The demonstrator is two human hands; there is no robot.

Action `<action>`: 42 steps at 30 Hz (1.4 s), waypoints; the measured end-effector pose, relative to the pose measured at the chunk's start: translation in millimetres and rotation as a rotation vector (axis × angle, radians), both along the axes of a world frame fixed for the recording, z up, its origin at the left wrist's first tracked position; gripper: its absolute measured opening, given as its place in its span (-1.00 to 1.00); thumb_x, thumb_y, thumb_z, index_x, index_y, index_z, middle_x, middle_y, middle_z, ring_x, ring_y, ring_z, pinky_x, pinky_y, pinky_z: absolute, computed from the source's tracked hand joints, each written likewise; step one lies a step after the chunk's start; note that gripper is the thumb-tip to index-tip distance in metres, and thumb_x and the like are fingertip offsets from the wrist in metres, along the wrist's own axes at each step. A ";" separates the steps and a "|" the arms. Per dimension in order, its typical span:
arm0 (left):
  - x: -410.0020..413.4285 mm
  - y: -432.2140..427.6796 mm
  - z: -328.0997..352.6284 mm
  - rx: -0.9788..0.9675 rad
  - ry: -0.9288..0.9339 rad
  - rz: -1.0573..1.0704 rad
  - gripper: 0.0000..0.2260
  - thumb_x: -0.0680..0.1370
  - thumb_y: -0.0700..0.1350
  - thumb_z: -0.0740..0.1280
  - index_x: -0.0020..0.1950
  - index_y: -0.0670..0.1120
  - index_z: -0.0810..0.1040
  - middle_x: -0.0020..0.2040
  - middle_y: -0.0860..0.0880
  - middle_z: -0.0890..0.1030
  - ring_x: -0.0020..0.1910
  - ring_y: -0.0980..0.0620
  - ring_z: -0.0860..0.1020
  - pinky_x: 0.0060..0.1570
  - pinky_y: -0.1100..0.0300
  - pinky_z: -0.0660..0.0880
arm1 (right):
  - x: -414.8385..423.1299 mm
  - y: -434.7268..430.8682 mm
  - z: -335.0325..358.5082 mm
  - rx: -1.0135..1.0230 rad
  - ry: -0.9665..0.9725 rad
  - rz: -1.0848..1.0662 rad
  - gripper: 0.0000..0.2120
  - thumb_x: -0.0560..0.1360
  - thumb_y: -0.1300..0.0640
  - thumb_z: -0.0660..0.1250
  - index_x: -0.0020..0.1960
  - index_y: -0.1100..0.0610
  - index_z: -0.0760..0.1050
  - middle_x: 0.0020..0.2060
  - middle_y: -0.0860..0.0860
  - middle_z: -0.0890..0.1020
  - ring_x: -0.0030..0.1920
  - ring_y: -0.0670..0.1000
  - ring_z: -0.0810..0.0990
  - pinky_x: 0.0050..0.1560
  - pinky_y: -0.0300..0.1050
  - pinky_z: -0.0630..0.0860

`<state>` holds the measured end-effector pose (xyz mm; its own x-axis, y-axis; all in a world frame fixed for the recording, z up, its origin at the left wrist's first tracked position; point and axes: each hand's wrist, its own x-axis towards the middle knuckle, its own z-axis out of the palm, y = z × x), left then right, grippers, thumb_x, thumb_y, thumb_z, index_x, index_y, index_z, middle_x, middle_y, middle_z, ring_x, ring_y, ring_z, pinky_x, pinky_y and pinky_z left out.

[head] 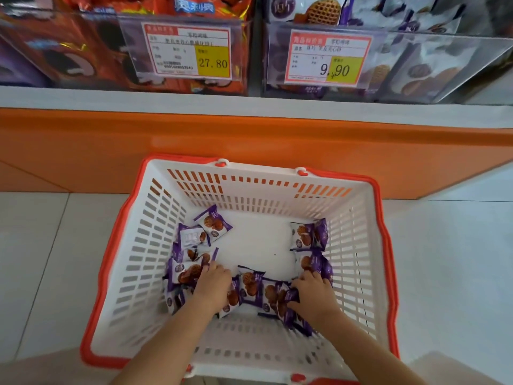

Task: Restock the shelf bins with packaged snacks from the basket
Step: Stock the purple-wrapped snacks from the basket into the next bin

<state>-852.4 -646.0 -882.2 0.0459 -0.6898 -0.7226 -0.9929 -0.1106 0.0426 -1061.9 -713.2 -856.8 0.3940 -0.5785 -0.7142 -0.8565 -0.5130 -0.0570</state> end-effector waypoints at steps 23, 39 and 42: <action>-14.6 -14.0 120.9 -0.601 0.636 0.744 -0.68 0.47 -0.09 0.46 0.12 0.10 0.40 0.00 0.21 0.47 -0.10 0.19 0.52 -0.18 0.43 0.40 | 25.0 -27.8 96.4 0.154 -0.817 -0.671 -0.88 0.58 0.25 0.22 -0.07 0.05 0.43 -0.08 0.01 0.61 -0.08 0.04 0.60 -0.06 0.06 0.60; -15.7 -16.6 217.9 -0.725 0.727 0.748 -0.62 0.46 -0.18 0.46 0.20 0.05 0.42 0.17 0.10 0.49 0.15 0.18 0.48 0.07 0.49 0.35 | 31.9 -24.2 217.4 0.577 -1.002 -1.045 -0.77 0.58 0.04 0.23 0.16 0.13 0.41 -0.04 0.05 0.65 -0.13 -0.07 0.67 -0.23 -0.20 0.60; -4.6 -18.4 236.5 -0.745 0.644 0.667 -0.71 0.48 -0.18 0.41 0.17 -0.04 0.48 0.14 0.01 0.43 0.06 0.12 0.44 -0.10 0.58 0.31 | 34.6 -25.0 232.9 0.612 -0.968 -0.888 -0.68 0.48 0.06 0.39 0.18 0.06 0.40 0.01 -0.04 0.63 -0.09 -0.14 0.65 -0.25 -0.35 0.54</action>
